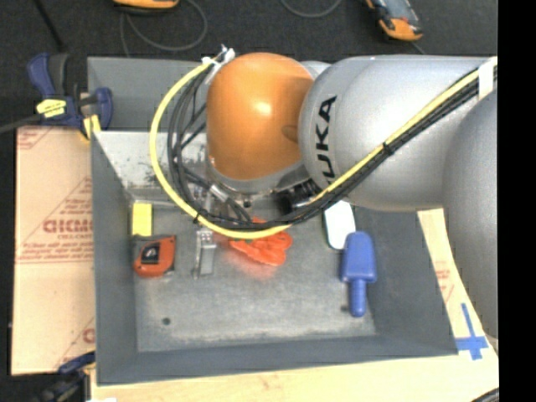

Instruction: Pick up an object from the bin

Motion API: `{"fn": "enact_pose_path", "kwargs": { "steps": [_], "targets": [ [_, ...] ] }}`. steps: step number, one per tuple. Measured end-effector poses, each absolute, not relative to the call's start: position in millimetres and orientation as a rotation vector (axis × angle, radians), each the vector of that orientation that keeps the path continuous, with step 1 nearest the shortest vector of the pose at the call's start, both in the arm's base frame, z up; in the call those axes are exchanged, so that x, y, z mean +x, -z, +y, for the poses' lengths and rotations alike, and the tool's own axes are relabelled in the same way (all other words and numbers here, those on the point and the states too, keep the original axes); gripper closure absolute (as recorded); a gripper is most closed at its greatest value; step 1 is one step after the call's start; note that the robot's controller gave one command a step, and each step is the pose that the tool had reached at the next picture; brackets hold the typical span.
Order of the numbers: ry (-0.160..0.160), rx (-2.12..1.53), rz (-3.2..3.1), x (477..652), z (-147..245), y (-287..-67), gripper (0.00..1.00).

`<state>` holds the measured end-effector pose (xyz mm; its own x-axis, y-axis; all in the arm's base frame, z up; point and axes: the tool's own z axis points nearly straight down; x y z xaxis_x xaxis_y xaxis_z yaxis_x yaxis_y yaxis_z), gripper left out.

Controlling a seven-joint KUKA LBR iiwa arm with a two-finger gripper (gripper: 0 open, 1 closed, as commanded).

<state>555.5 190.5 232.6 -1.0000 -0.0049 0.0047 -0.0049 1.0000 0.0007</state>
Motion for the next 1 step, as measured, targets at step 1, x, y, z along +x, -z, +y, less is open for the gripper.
{"fn": "enact_pose_path", "kwargs": {
  "steps": [1],
  "targets": [
    [0.004,0.001,-3.144,556.9,189.4,-237.6,0.00]
  ]
}}
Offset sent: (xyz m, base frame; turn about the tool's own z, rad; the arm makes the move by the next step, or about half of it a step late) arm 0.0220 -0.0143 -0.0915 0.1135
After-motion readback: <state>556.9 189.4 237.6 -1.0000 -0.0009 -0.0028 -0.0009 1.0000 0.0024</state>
